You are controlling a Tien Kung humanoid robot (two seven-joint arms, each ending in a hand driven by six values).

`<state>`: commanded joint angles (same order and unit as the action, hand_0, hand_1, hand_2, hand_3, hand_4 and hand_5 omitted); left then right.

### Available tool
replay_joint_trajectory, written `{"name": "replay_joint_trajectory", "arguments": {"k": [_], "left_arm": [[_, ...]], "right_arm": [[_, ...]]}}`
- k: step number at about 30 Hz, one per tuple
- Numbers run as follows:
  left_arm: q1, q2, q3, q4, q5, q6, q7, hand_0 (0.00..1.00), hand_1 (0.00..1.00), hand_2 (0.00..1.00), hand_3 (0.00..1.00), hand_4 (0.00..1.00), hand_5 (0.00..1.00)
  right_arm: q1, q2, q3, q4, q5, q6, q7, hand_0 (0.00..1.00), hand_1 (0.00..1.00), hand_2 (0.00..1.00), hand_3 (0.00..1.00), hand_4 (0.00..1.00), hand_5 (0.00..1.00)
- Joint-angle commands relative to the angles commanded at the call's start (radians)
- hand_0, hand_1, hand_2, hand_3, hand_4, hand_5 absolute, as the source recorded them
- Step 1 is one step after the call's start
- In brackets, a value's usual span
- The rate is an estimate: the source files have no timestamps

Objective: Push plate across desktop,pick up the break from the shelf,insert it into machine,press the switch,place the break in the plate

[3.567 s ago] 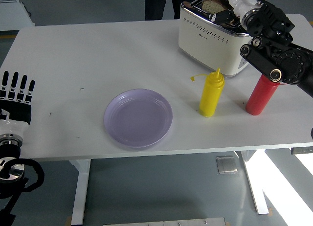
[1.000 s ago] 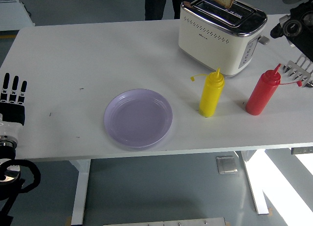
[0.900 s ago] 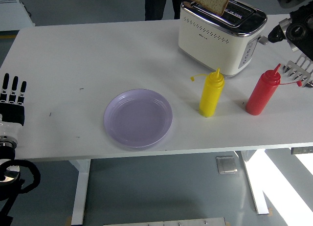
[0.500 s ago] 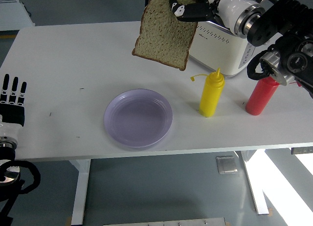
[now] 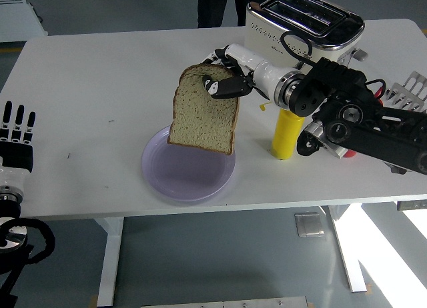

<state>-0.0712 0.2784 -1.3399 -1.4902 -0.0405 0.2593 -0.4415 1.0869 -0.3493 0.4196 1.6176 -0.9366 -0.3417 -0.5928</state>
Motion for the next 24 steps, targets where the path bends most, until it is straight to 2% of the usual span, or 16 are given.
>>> {"name": "replay_joint_trajectory", "arguments": {"k": [8, 16, 24], "left_arm": [[-0.003, 0.000, 0.003, 0.003, -0.001, 0.000, -0.001, 0.753, 0.689, 0.647, 0.629, 0.679, 0.940], [-0.004, 0.000, 0.005, 0.006, -0.002, 0.000, -0.002, 0.753, 0.690, 0.647, 0.628, 0.677, 0.938], [-0.005, 0.000, 0.007, 0.009, -0.003, 0.000, -0.002, 0.753, 0.688, 0.646, 0.629, 0.675, 0.936]], "right_arm": [[0.008, 0.055, -0.068, -0.075, 0.015, -0.029, 0.017, 0.350, 0.316, 0.384, 0.513, 0.084, 0.002], [0.005, 0.107, -0.115, -0.172, 0.032, -0.092, 0.045, 0.356, 0.312, 0.381, 0.519, 0.085, 0.002], [-0.001, 0.129, -0.137, -0.174, 0.035, -0.124, 0.050, 0.361, 0.310, 0.383, 0.532, 0.114, 0.002]]}}
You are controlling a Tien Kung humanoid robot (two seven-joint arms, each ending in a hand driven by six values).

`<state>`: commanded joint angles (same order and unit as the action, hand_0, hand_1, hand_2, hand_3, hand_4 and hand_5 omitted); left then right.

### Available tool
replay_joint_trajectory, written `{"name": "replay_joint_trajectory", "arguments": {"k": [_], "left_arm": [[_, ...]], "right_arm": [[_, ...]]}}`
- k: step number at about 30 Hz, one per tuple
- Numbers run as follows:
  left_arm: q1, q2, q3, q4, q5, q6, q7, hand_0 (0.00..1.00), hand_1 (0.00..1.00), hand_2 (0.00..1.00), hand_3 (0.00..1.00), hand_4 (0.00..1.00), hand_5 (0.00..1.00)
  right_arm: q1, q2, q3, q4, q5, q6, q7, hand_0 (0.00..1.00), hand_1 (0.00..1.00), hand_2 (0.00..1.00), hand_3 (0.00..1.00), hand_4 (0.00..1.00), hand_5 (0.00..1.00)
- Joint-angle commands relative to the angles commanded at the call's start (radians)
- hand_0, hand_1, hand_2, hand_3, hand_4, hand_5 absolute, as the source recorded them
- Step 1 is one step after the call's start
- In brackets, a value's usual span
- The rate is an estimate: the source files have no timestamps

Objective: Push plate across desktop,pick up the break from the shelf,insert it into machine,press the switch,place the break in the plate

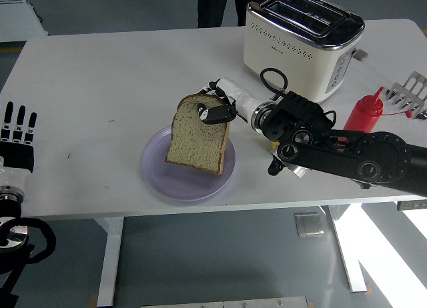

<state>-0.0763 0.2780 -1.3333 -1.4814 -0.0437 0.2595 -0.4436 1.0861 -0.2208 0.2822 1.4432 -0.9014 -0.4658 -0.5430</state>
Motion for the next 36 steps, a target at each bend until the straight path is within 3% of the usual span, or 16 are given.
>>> {"name": "replay_joint_trajectory", "arguments": {"k": [1, 2, 13, 14, 25, 26, 31, 32, 36], "left_arm": [[0.000, 0.000, 0.000, 0.000, 0.000, 0.000, 0.000, 0.753, 0.688, 0.646, 0.629, 0.675, 0.936], [0.000, 0.000, 0.000, 0.001, 0.000, 0.000, 0.000, 0.753, 0.687, 0.646, 0.628, 0.675, 0.937], [-0.001, 0.000, 0.003, 0.003, -0.001, 0.001, 0.000, 0.752, 0.687, 0.646, 0.628, 0.673, 0.935], [-0.001, 0.000, 0.003, 0.003, -0.001, 0.001, -0.001, 0.752, 0.686, 0.645, 0.630, 0.673, 0.936], [0.001, 0.000, 0.007, 0.005, -0.002, 0.001, -0.001, 0.750, 0.686, 0.645, 0.629, 0.674, 0.938], [0.002, 0.000, 0.007, 0.005, -0.002, 0.001, -0.001, 0.749, 0.684, 0.644, 0.630, 0.673, 0.938], [0.004, -0.001, 0.006, 0.006, -0.002, 0.001, -0.002, 0.749, 0.684, 0.644, 0.630, 0.673, 0.938], [0.004, -0.001, 0.006, 0.006, -0.002, 0.001, -0.002, 0.748, 0.683, 0.643, 0.630, 0.676, 0.943], [0.004, 0.000, 0.004, 0.006, -0.001, 0.001, -0.002, 0.748, 0.683, 0.643, 0.630, 0.676, 0.943]], "right_arm": [[-0.001, 0.001, -0.002, 0.004, 0.000, -0.001, -0.001, 0.361, 0.310, 0.383, 0.532, 0.114, 0.002], [-0.001, 0.002, -0.004, 0.007, 0.000, -0.001, -0.001, 0.361, 0.436, 0.499, 0.535, 0.100, 0.002], [-0.006, 0.025, -0.048, -0.010, 0.008, -0.005, 0.017, 0.374, 0.463, 0.523, 0.550, 0.070, 0.002], [-0.006, 0.028, -0.051, -0.013, 0.008, -0.005, 0.019, 0.405, 0.511, 0.535, 0.542, 0.002, 0.002], [-0.005, 0.044, -0.069, -0.045, 0.022, 0.003, 0.032, 0.417, 0.575, 0.594, 0.574, 0.002, 0.002], [-0.005, 0.046, -0.071, -0.048, 0.023, 0.005, 0.033, 0.483, 0.660, 0.719, 0.660, 0.107, 0.002], [-0.007, 0.052, -0.076, -0.056, 0.022, 0.035, 0.044, 0.483, 0.660, 0.719, 0.660, 0.107, 0.002], [-0.007, 0.052, -0.077, -0.057, 0.022, 0.041, 0.046, 0.634, 0.732, 0.782, 0.775, 0.244, 0.035], [-0.007, 0.054, -0.079, -0.060, 0.017, 0.067, 0.055, 0.634, 0.732, 0.782, 0.775, 0.244, 0.035]]}}
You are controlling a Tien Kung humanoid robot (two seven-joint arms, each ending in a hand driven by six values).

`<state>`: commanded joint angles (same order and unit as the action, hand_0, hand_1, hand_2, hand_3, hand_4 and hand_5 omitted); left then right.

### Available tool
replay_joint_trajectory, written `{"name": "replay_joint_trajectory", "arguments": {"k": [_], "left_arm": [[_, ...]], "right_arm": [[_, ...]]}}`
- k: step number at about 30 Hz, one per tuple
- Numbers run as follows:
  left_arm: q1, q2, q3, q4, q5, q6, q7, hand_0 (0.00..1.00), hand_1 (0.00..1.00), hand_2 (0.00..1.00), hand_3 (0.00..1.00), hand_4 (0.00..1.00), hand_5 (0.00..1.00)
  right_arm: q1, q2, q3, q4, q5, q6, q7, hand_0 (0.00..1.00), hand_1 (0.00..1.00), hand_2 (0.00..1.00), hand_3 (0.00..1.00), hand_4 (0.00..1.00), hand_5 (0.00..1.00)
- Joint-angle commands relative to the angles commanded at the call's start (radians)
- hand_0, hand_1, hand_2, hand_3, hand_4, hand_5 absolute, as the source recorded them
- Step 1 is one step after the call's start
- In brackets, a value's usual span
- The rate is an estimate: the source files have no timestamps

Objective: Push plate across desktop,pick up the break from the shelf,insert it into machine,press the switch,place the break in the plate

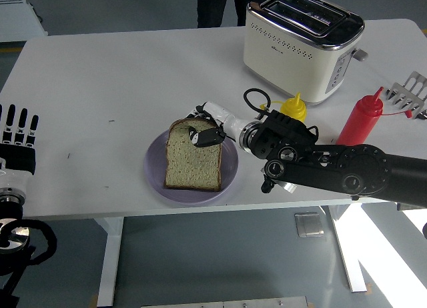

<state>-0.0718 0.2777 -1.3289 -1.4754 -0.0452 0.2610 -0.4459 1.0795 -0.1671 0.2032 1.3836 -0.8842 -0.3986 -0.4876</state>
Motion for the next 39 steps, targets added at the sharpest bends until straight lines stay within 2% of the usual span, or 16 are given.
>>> {"name": "replay_joint_trajectory", "arguments": {"k": [1, 2, 13, 14, 30, 31, 32, 37, 38, 39], "left_arm": [[0.000, 0.000, 0.000, 0.000, 0.000, 0.000, 0.000, 0.748, 0.683, 0.643, 0.630, 0.676, 0.943], [0.000, 0.000, 0.000, 0.000, 0.000, 0.000, 0.000, 0.747, 0.682, 0.643, 0.630, 0.676, 0.944], [-0.002, 0.000, 0.003, 0.003, -0.001, 0.001, -0.001, 0.747, 0.682, 0.642, 0.629, 0.677, 0.948], [-0.002, 0.001, 0.003, 0.003, -0.001, 0.001, -0.001, 0.747, 0.681, 0.642, 0.626, 0.678, 0.946], [-0.009, 0.003, -0.001, 0.008, 0.001, 0.002, -0.001, 0.747, 0.680, 0.640, 0.623, 0.676, 0.947], [-0.010, 0.003, -0.001, 0.008, 0.000, 0.002, -0.001, 0.747, 0.680, 0.640, 0.623, 0.676, 0.947], [-0.010, 0.003, -0.001, 0.009, 0.000, 0.002, -0.001, 0.748, 0.680, 0.639, 0.618, 0.676, 0.946], [-0.012, 0.003, -0.002, 0.012, 0.000, 0.002, -0.001, 0.748, 0.680, 0.639, 0.618, 0.676, 0.946], [-0.012, 0.003, -0.002, 0.012, 0.000, 0.002, -0.001, 0.749, 0.679, 0.637, 0.616, 0.672, 0.941], [-0.013, 0.003, -0.002, 0.012, -0.001, 0.002, -0.001, 0.749, 0.679, 0.637, 0.616, 0.672, 0.941]], "right_arm": [[0.000, 0.000, -0.001, 0.000, 0.000, 0.007, 0.003, 0.634, 0.732, 0.782, 0.775, 0.244, 0.035], [0.000, 0.001, -0.001, -0.001, -0.001, 0.011, 0.006, 0.710, 0.761, 0.812, 0.798, 0.282, 0.065], [0.006, 0.005, -0.001, -0.011, -0.011, 0.023, 0.039, 0.729, 0.770, 0.822, 0.804, 0.317, 0.068], [0.006, 0.006, -0.001, -0.012, -0.012, 0.023, 0.041, 0.734, 0.774, 0.827, 0.806, 0.507, 0.036], [0.015, 0.009, -0.006, -0.028, -0.042, 0.039, 0.068, 0.733, 0.767, 0.827, 0.798, 0.531, 0.018], [0.016, 0.010, -0.007, -0.031, -0.045, 0.040, 0.070, 0.733, 0.767, 0.827, 0.798, 0.531, 0.018], [0.017, 0.011, -0.009, -0.035, -0.048, 0.041, 0.073, 0.722, 0.754, 0.830, 0.779, 0.574, 0.015], [0.020, 0.017, -0.020, -0.062, -0.065, 0.044, 0.097, 0.722, 0.754, 0.830, 0.779, 0.574, 0.015], [0.021, 0.019, -0.023, -0.068, -0.069, 0.044, 0.101, 0.703, 0.722, 0.792, 0.676, 0.674, 0.025], [0.021, 0.020, -0.025, -0.074, -0.073, 0.044, 0.106, 0.703, 0.722, 0.792, 0.676, 0.674, 0.025]]}}
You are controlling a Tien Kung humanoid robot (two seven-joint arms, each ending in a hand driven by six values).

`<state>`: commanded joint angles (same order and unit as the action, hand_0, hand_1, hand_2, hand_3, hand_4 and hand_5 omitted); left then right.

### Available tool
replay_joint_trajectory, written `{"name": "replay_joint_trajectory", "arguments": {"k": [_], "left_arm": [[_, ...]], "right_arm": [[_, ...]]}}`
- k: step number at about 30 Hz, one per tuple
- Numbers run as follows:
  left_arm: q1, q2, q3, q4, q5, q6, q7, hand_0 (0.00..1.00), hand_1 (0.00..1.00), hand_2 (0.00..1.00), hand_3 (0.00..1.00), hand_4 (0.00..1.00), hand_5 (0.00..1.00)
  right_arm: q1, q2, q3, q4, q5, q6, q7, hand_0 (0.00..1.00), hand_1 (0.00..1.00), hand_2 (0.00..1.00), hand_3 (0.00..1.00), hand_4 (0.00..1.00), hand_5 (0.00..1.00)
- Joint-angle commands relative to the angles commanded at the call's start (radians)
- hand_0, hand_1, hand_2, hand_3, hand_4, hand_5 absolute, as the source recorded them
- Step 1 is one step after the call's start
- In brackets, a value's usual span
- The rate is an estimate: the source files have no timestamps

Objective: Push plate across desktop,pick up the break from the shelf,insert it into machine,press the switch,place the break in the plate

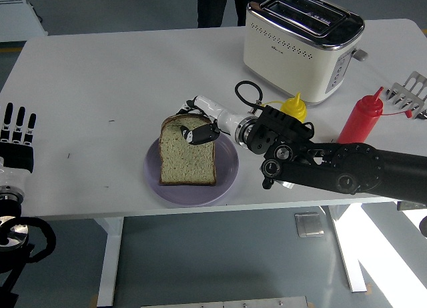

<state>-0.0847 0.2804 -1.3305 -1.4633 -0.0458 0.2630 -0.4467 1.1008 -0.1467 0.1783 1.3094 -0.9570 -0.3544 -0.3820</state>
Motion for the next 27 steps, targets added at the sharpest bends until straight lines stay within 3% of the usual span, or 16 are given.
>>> {"name": "replay_joint_trajectory", "arguments": {"k": [4, 5, 10, 11, 27], "left_arm": [[-0.002, 0.000, 0.000, 0.001, -0.001, 0.001, -0.001, 0.749, 0.679, 0.637, 0.616, 0.672, 0.941], [-0.002, 0.000, 0.000, 0.001, -0.001, 0.001, -0.001, 0.747, 0.678, 0.636, 0.612, 0.667, 0.935], [-0.003, 0.000, 0.000, 0.002, -0.001, 0.002, -0.002, 0.747, 0.678, 0.636, 0.612, 0.667, 0.935], [-0.003, 0.001, 0.000, 0.002, -0.001, 0.002, -0.002, 0.748, 0.677, 0.632, 0.608, 0.664, 0.930], [-0.001, -0.001, 0.002, 0.006, -0.004, 0.004, -0.007, 0.750, 0.678, 0.630, 0.600, 0.657, 0.919]], "right_arm": [[0.002, 0.005, -0.007, -0.017, -0.008, -0.001, 0.014, 0.703, 0.722, 0.792, 0.676, 0.674, 0.025], [0.003, 0.005, -0.008, -0.020, -0.009, 0.001, 0.016, 0.703, 0.717, 0.717, 0.648, 0.695, 0.033], [0.004, 0.008, -0.013, -0.026, -0.009, 0.012, 0.022, 0.703, 0.717, 0.717, 0.648, 0.695, 0.033], [0.004, 0.009, -0.015, -0.027, -0.008, 0.019, 0.023, 0.722, 0.722, 0.661, 0.593, 0.735, 0.069], [0.004, 0.013, -0.017, -0.050, 0.043, 0.069, 0.050, 0.732, 0.735, 0.672, 0.573, 0.743, 0.110]]}}
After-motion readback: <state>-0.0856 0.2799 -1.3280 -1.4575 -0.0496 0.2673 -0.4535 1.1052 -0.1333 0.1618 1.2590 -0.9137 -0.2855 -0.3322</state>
